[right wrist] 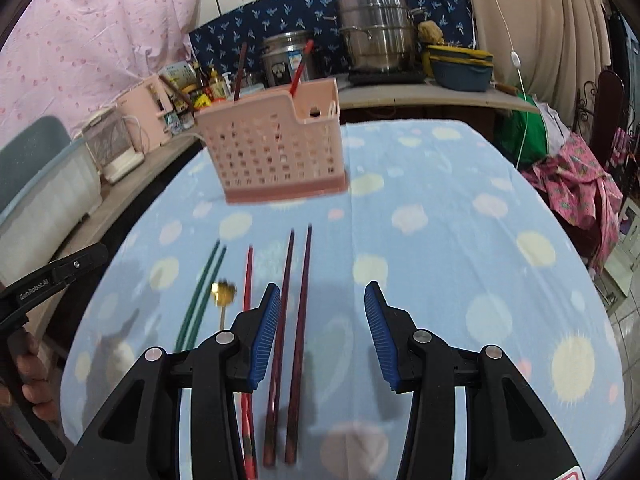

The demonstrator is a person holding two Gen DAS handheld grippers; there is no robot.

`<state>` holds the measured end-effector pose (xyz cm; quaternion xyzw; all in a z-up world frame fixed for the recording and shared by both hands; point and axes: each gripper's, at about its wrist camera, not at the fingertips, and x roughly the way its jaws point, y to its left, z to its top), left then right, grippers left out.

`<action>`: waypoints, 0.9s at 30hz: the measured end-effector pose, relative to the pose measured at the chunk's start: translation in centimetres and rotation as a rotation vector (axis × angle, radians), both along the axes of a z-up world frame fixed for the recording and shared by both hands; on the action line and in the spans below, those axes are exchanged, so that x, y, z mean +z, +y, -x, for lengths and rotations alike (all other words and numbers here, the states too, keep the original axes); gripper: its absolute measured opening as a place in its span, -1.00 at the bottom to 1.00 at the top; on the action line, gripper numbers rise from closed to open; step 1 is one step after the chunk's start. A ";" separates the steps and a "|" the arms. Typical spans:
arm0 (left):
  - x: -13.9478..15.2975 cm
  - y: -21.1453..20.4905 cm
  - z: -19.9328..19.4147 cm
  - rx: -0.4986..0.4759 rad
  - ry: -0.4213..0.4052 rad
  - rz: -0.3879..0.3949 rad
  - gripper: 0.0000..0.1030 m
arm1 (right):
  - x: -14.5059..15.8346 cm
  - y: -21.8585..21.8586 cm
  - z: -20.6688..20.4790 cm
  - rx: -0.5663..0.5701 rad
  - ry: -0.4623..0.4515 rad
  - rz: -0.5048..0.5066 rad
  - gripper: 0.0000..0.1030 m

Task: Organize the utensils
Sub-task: 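Move both tools back toward the remaining chopsticks and gold spoon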

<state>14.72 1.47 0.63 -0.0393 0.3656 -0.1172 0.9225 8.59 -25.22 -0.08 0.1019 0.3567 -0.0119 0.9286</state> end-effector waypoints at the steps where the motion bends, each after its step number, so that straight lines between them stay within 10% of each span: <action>1: -0.6 0.1 0.6 -0.005 0.019 0.008 -0.34 | -0.5 0.3 0.8 -0.002 0.011 0.008 -0.15; 27: -6.5 -2.5 6.3 -0.089 0.147 -0.034 -0.34 | -5.7 3.6 5.2 0.044 0.119 -0.005 -0.63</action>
